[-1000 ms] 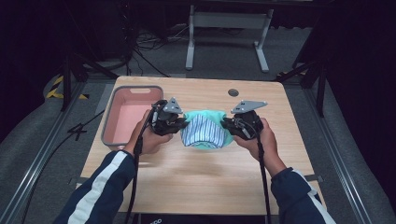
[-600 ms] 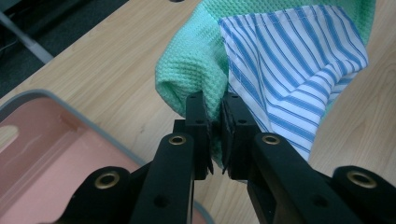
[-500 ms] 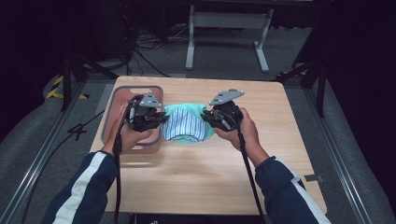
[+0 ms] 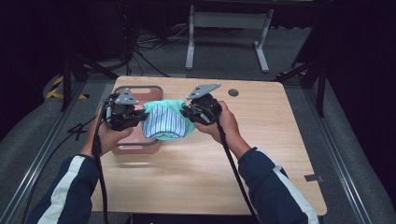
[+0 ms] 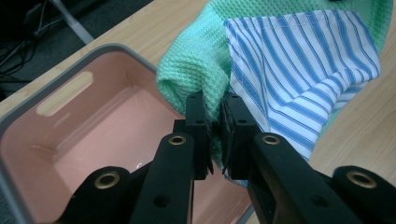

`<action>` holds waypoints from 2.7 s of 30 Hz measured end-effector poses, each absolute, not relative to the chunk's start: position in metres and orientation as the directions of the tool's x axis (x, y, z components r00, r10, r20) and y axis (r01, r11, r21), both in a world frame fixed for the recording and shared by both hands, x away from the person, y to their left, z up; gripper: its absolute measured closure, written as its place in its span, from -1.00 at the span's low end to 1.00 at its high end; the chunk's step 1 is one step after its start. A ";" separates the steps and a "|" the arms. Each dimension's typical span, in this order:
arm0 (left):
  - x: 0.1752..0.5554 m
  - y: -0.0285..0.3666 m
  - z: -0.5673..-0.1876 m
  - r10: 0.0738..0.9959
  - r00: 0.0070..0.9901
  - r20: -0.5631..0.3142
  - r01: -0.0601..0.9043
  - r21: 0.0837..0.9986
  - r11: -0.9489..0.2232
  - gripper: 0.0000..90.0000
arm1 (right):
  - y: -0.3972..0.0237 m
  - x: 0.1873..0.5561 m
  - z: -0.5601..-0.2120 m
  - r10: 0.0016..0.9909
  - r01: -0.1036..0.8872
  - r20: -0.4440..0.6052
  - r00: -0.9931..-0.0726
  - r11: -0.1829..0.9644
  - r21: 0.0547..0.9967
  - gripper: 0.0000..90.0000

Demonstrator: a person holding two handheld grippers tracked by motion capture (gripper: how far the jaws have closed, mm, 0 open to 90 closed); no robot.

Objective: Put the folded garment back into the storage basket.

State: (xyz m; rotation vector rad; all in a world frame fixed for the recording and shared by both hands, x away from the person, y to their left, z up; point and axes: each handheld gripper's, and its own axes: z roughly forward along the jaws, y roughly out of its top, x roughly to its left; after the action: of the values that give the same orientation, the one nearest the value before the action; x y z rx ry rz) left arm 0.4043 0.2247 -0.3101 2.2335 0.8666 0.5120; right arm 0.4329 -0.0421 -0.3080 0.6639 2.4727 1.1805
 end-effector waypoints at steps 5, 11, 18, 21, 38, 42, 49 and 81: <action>0.402 0.241 -0.309 0.733 0.672 0.102 0.463 0.715 -0.524 0.84 | -0.027 0.435 -0.306 0.518 0.260 -0.082 -0.852 0.554 0.791 0.82; 0.402 0.261 -0.309 0.758 0.643 0.104 0.482 0.715 -0.507 0.84 | -0.005 0.439 -0.307 0.498 0.253 -0.077 -0.864 0.561 0.788 0.81; 0.402 0.281 -0.312 0.782 0.614 0.104 0.503 0.712 -0.490 0.84 | 0.019 0.443 -0.312 0.484 0.251 -0.073 -0.872 0.570 0.782 0.82; 0.402 0.288 -0.314 0.791 0.602 0.113 0.514 0.703 -0.492 0.84 | 0.027 0.444 -0.315 0.479 0.247 -0.071 -0.875 0.566 0.786 0.82; 0.413 0.310 -0.333 0.824 0.550 0.136 0.559 0.673 -0.484 0.83 | 0.065 0.453 -0.332 0.459 0.256 -0.054 -0.887 0.585 0.770 0.82; 0.416 0.314 -0.338 0.830 0.541 0.135 0.568 0.669 -0.479 0.83 | 0.072 0.456 -0.338 0.457 0.263 -0.047 -0.888 0.590 0.763 0.81; 0.420 0.317 -0.353 0.835 0.532 0.139 0.581 0.658 -0.479 0.84 | 0.078 0.463 -0.353 0.449 0.278 -0.028 -0.893 0.599 0.751 0.81; 0.427 0.306 -0.389 0.844 0.509 0.171 0.624 0.602 -0.499 0.55 | 0.087 0.470 -0.390 0.449 0.308 -0.035 -0.893 0.665 0.680 0.68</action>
State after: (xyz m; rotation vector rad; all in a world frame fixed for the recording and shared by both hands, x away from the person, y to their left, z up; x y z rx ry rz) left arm 0.4273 0.3057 -0.3891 2.2844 1.2025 0.6270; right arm 0.4700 0.0866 -0.3897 0.6165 2.6800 1.0403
